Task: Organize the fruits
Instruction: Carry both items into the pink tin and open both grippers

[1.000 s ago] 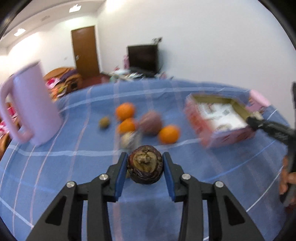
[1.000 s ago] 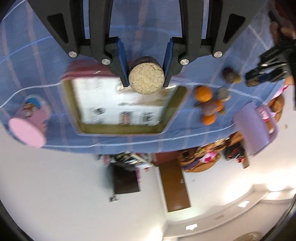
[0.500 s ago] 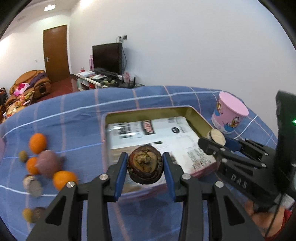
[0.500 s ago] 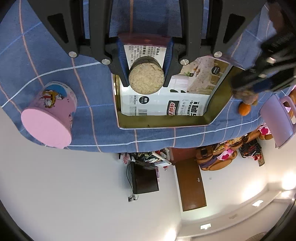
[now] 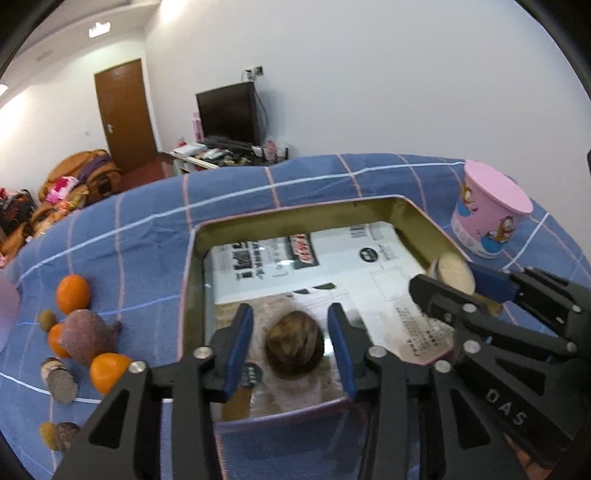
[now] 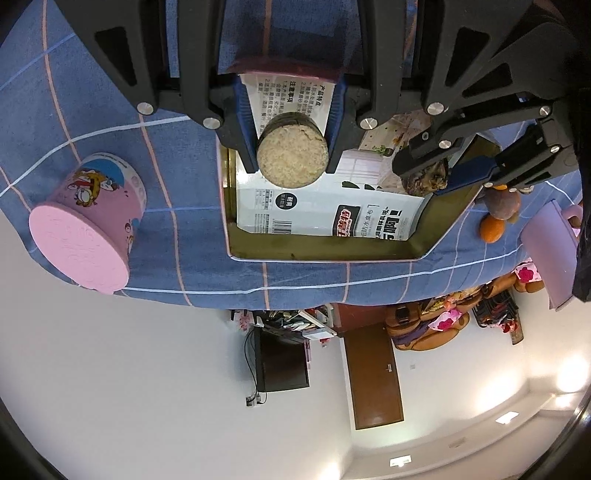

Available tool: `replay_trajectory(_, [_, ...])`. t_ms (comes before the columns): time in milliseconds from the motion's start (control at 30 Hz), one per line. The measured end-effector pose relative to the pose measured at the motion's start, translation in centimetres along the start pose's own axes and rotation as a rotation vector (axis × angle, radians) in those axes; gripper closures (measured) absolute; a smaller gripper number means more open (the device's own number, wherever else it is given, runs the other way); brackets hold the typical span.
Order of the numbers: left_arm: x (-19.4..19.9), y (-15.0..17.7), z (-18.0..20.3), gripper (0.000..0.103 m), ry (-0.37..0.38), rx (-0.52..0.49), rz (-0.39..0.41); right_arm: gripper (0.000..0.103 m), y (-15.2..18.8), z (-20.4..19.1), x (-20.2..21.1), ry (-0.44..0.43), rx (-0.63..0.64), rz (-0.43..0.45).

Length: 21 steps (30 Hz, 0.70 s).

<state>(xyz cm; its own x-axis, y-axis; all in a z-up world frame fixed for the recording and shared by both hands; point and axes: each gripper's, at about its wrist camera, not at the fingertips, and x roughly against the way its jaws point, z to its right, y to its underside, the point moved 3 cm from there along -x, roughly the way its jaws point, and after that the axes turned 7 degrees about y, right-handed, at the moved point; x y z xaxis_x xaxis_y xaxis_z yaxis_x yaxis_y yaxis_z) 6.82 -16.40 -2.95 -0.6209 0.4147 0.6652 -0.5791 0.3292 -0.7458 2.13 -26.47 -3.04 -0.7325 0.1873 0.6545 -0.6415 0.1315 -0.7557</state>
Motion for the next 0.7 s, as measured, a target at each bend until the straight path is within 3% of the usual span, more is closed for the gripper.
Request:
replay_trajectory(67, [0.4,0.0,-0.2,0.051,-0.013,0.008,0.008,0.062,0.0,0.2,0.1,-0.011,-0.017,0.009])
replay_trajectory(300, [2.7,0.1,-1.5,0.018,-0.041,0.058,0.062,0.058,0.1,0.9,0.8,-0.046,-0.077,0.033])
replay_trajectory(400, [4.0,0.4,-2.1,0.003,-0.058,0.068,0.104,0.043,0.0,1.6,2.0,-0.051,-0.113,0.084])
replay_trajectory(467, [4.7,0.5,-2.6,0.001,-0.06,0.079,0.118,0.024,-0.1,2.0,2.7,-0.032,-0.137,0.115])
replay_trajectory(500, [4.9,0.7,-2.8,0.001,-0.066,0.08,0.116,0.021,-0.1,2.2,3.0,-0.023,-0.144,0.13])
replay_trajectory(700, [5.9,1.8,-3.7,0.001,-0.114,0.056,0.105,0.02,0.1,2.8,3.6,0.049,-0.174,0.168])
